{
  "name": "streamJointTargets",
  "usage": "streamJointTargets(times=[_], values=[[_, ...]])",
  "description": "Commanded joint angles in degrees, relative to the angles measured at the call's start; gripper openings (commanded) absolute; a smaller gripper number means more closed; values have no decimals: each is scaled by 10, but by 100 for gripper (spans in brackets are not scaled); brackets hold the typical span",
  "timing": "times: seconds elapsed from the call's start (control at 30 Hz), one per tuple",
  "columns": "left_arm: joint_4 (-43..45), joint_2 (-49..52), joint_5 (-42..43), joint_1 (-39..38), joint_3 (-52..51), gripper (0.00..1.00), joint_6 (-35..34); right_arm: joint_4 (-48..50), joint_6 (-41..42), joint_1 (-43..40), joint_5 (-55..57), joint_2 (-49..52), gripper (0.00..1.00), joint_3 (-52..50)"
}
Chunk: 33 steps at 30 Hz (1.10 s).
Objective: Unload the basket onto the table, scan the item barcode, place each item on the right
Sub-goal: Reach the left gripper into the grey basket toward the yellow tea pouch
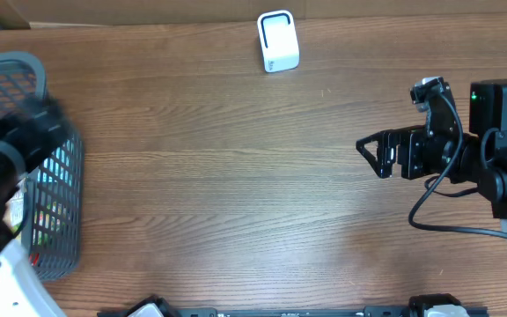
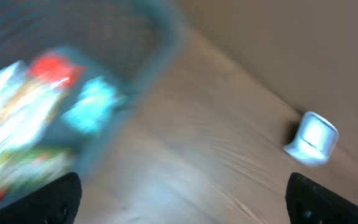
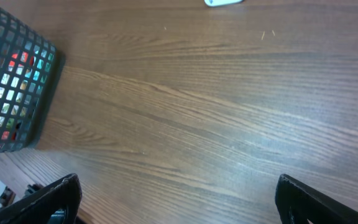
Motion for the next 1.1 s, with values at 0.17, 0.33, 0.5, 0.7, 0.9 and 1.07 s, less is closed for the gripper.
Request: streamJointTargets(times=[0.17,0.33,0.5,0.7,0.9,1.07], values=[[-76,41,-15,249,-7,91,-80,-18,1,2,7,-3,100,14],[-63,89,-52,289,-47,88,-130,-24,1,2,8,-3,100,14],[-45,140,-90,289,-83,87,-181,-26,1,2,7,-3,100,14],[-9,183,-100,288,-147,84,-210,-26,1,2,7,-3,100,14],[87,185,-117,287,-268,84,-234,-26,1,2,7,-3,100,14],[163,185,-127,266,-342,85,-240,-26,1,2,7,-3,100,14]])
